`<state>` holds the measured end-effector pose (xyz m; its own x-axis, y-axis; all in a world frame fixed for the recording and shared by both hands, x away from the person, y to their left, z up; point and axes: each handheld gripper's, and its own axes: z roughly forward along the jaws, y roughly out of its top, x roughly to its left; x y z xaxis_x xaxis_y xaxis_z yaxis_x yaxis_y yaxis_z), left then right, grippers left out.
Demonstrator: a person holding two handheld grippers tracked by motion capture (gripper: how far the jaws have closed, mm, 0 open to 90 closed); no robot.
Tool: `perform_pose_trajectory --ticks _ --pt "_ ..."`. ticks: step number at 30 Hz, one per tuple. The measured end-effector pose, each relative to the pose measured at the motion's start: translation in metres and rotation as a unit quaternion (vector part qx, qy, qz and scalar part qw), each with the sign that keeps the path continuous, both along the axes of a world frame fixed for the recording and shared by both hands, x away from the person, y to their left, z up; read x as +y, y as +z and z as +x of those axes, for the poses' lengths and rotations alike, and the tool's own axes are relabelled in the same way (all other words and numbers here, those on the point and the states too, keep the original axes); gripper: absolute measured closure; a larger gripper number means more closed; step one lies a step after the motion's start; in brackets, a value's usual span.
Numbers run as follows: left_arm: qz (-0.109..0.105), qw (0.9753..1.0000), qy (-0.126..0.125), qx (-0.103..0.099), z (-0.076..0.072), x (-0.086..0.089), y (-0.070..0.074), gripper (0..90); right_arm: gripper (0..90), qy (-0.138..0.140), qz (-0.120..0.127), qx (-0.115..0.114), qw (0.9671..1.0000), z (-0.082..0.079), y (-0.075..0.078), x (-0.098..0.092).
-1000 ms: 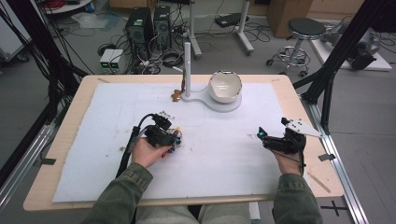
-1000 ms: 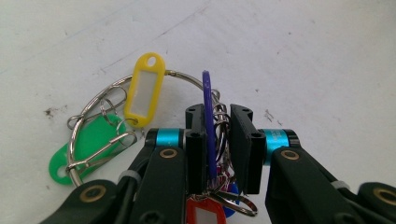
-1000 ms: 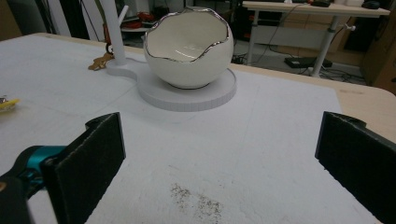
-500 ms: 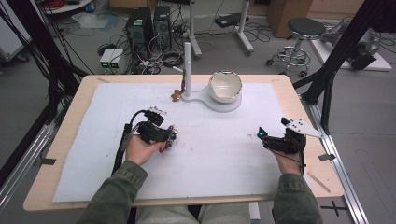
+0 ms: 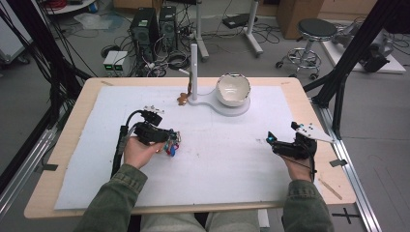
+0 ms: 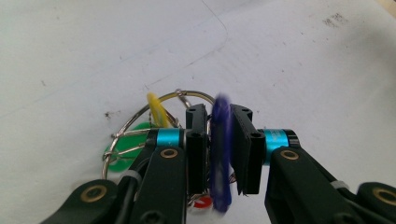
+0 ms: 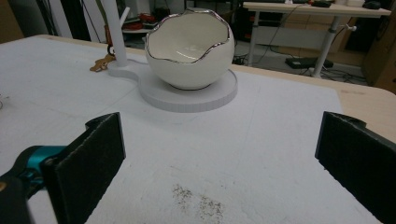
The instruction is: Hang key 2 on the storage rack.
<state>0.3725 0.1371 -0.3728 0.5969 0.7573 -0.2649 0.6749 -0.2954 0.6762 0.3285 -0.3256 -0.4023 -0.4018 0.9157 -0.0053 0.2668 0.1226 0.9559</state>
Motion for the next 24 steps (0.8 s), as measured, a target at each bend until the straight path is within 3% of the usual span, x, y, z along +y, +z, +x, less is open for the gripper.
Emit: perform_pose_trajectory --ticks 11,24 --pt "-0.029 0.9994 0.014 -0.009 0.003 0.014 0.017 77.1 0.7 0.000 -0.001 0.000 1.0000 0.000 0.000 0.000" --pt "-0.040 0.9986 0.018 -0.031 0.007 0.022 0.046 77.1 0.7 0.000 -0.001 -0.001 1.0000 0.000 0.000 0.000"
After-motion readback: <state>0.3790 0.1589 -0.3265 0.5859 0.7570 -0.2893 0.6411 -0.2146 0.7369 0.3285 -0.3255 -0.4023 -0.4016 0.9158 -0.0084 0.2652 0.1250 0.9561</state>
